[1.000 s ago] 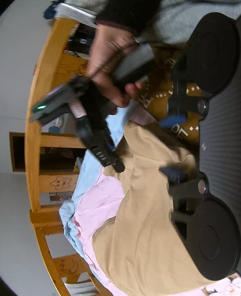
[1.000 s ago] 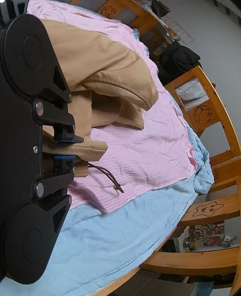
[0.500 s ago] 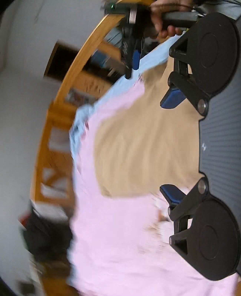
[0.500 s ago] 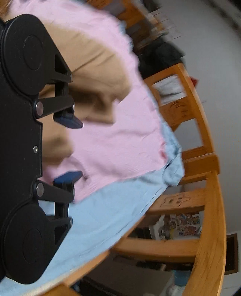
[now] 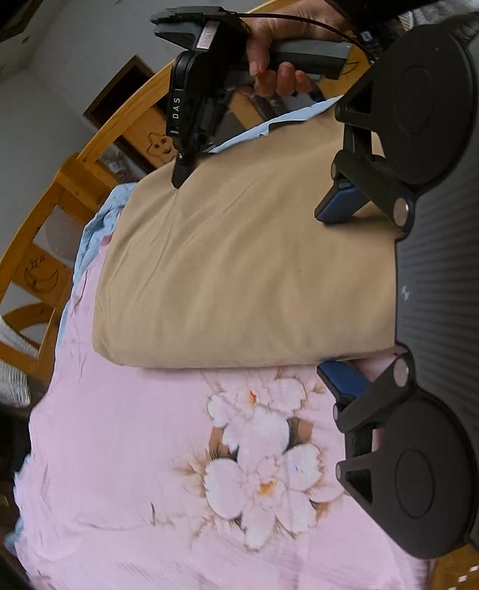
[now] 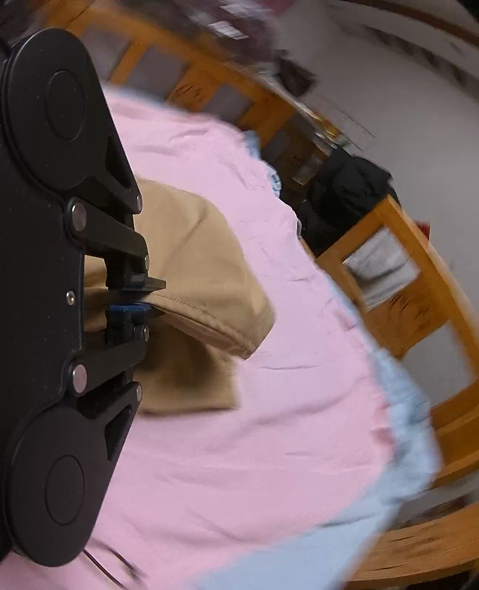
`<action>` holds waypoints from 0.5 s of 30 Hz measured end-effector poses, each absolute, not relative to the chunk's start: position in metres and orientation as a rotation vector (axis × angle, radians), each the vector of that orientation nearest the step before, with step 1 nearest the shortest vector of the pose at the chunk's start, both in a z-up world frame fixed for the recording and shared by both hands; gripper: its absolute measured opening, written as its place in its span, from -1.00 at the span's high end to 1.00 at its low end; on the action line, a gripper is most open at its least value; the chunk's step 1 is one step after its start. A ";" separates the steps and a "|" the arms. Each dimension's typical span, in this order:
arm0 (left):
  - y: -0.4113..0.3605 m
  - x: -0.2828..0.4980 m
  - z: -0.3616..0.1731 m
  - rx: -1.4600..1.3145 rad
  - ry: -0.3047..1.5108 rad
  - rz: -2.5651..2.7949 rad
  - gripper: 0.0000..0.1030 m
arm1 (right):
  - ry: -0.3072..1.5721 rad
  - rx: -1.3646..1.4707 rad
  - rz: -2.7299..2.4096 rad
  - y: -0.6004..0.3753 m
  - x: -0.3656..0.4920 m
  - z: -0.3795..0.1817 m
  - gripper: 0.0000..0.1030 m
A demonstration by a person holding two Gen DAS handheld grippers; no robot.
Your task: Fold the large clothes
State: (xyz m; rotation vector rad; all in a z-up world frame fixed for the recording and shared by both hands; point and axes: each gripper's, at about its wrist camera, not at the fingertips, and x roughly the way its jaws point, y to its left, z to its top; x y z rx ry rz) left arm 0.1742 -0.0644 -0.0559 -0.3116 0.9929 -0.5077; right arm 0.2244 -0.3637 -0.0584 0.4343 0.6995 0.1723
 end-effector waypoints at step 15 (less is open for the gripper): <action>-0.079 0.174 -0.052 -0.257 0.990 -0.495 -0.71 | 0.763 0.175 0.050 -0.354 0.237 -0.101 0.78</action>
